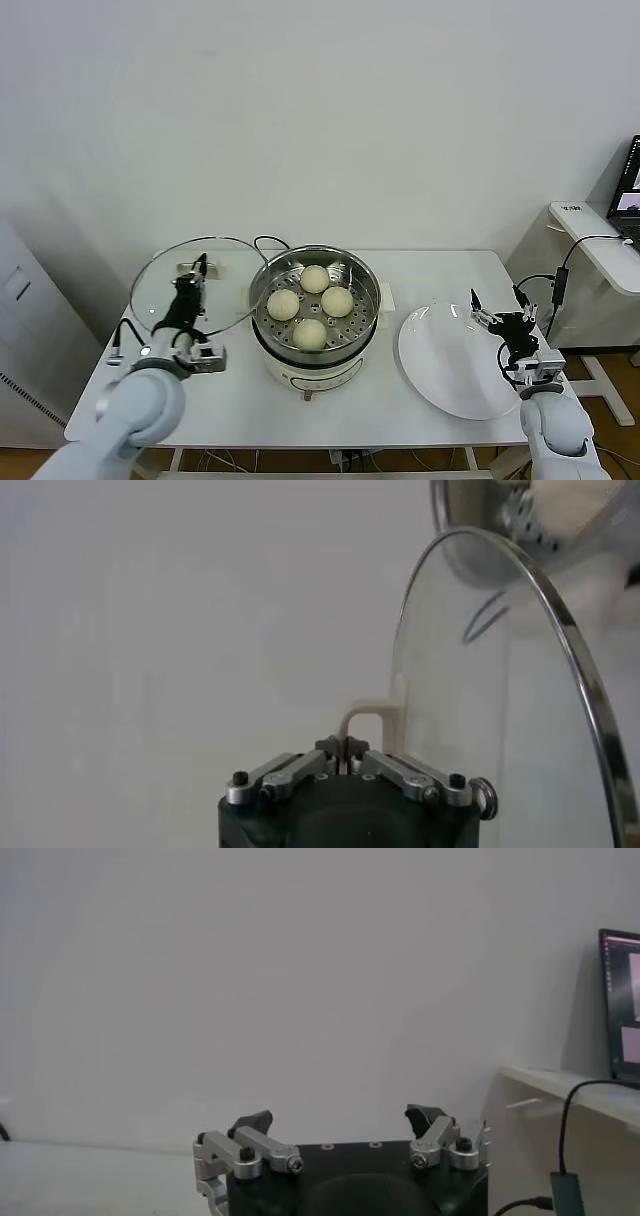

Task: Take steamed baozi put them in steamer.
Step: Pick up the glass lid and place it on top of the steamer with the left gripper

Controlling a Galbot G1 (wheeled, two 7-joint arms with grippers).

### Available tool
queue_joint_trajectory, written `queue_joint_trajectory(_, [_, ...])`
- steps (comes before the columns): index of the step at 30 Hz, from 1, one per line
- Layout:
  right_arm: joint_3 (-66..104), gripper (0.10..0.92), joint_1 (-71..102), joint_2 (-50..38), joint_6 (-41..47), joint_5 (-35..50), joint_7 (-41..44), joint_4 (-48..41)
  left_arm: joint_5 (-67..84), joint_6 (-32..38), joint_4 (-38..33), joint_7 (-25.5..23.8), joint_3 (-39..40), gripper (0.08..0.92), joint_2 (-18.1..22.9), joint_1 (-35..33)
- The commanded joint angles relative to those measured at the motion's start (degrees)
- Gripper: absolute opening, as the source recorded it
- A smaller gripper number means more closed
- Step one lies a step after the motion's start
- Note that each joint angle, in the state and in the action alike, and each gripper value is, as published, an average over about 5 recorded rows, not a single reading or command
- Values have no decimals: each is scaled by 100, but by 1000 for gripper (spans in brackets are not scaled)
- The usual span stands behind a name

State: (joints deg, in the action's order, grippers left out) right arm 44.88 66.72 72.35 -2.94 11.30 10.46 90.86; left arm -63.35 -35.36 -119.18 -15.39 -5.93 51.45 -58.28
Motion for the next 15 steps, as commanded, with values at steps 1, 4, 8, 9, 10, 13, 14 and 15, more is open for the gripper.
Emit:
queue_joint_trajectory(1, [-27,823,-26,-19,1,0,0,-38,-1210,-964,-102,-592,1305,104,837,680])
queue_joint_trajectory(4, [-22,823,-37,-26,-4,-1,8,-67,-1361,-964,53,-612,1382,104,1147,772])
queue_joint_trajectory(8, [-23,823,-55,-24,-8,-6,16,-104,-1554,-964,242,-632,1506,104,1500,873])
queue_joint_trajectory(9, [-23,823,-61,-18,-9,-8,18,-113,-1601,-964,291,-636,1536,104,1583,888])
queue_joint_trajectory(10, [-24,823,-65,-11,-11,-10,20,-123,-1648,-964,343,-638,1565,104,1659,901])
queue_joint_trajectory(13, [-24,823,-70,4,-15,-18,25,-145,-1772,-964,502,-637,1651,104,1840,934])
queue_joint_trajectory(14, [-23,823,-68,5,-16,-19,28,-150,-1808,-964,556,-633,1676,104,1883,943])
queue_joint_trajectory(15, [-22,823,-66,5,-18,-20,32,-154,-1838,-964,604,-628,1697,104,1918,948])
